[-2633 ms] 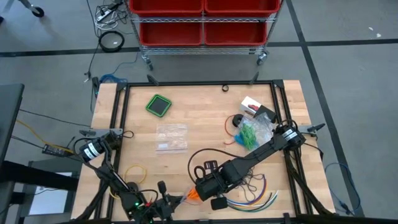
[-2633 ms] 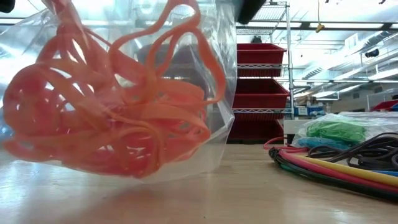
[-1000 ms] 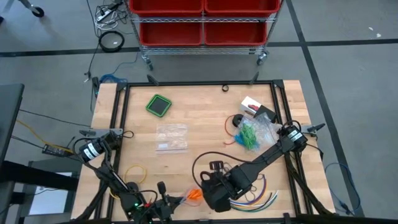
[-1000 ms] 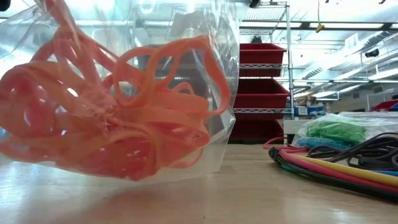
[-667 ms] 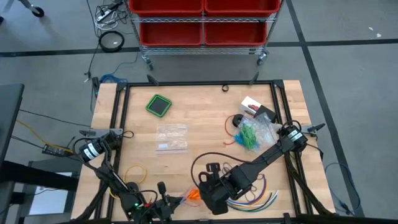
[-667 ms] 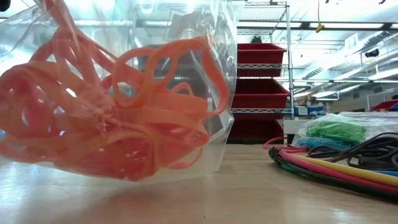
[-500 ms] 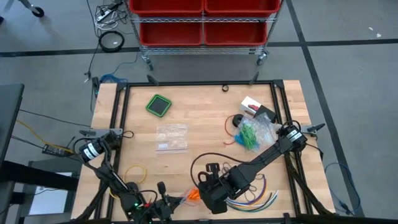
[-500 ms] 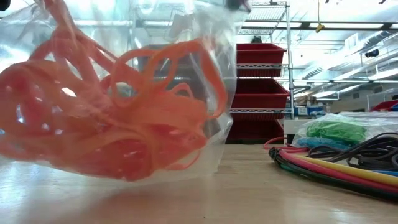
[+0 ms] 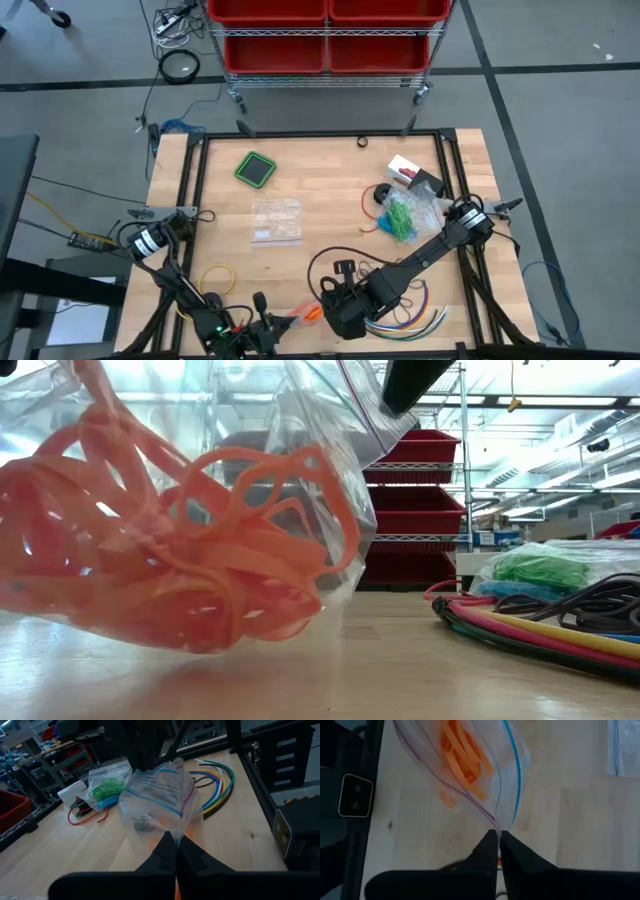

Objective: Sort rubber bands
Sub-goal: Close the transparent zip bag

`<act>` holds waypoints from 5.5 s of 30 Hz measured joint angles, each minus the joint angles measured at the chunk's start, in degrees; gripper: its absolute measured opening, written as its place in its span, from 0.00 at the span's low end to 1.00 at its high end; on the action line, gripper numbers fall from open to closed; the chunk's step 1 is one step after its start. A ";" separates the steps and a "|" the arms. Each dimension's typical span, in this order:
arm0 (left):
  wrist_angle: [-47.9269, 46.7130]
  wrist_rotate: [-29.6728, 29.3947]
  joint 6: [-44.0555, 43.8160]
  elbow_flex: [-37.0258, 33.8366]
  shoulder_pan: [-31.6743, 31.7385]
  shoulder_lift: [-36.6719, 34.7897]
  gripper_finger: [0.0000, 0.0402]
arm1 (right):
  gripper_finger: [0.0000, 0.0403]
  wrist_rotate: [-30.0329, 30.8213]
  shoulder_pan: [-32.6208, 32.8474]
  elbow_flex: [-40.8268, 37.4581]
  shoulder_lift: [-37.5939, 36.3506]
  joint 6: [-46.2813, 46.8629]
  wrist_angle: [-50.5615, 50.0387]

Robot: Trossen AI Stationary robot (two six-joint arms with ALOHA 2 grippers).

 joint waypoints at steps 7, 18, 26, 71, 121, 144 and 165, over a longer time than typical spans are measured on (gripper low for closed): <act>-0.01 0.00 0.01 0.00 0.00 0.00 0.00 | 0.00 -0.17 0.24 0.34 -0.06 0.96 -4.06; -0.04 0.00 0.02 0.00 0.00 0.00 0.00 | 0.01 -1.06 2.36 4.09 -0.19 4.26 -11.59; 0.04 0.00 0.02 0.00 0.00 0.00 0.00 | 0.21 1.36 2.92 4.07 -0.19 5.34 -10.38; -0.04 0.63 0.02 0.00 0.04 0.00 0.00 | 0.02 -1.71 0.72 -1.51 -0.10 -1.03 2.57; 8.54 2.45 0.20 0.00 0.70 -0.07 0.34 | 0.00 -2.87 1.81 2.51 -0.12 2.39 -7.95; 11.32 4.69 0.04 0.01 0.72 -0.07 0.01 | 0.00 -2.65 1.81 2.54 -0.12 2.37 -8.08; 9.76 2.99 3.26 0.02 0.83 -0.07 0.00 | 0.32 1.39 1.85 3.45 -0.10 3.86 -8.07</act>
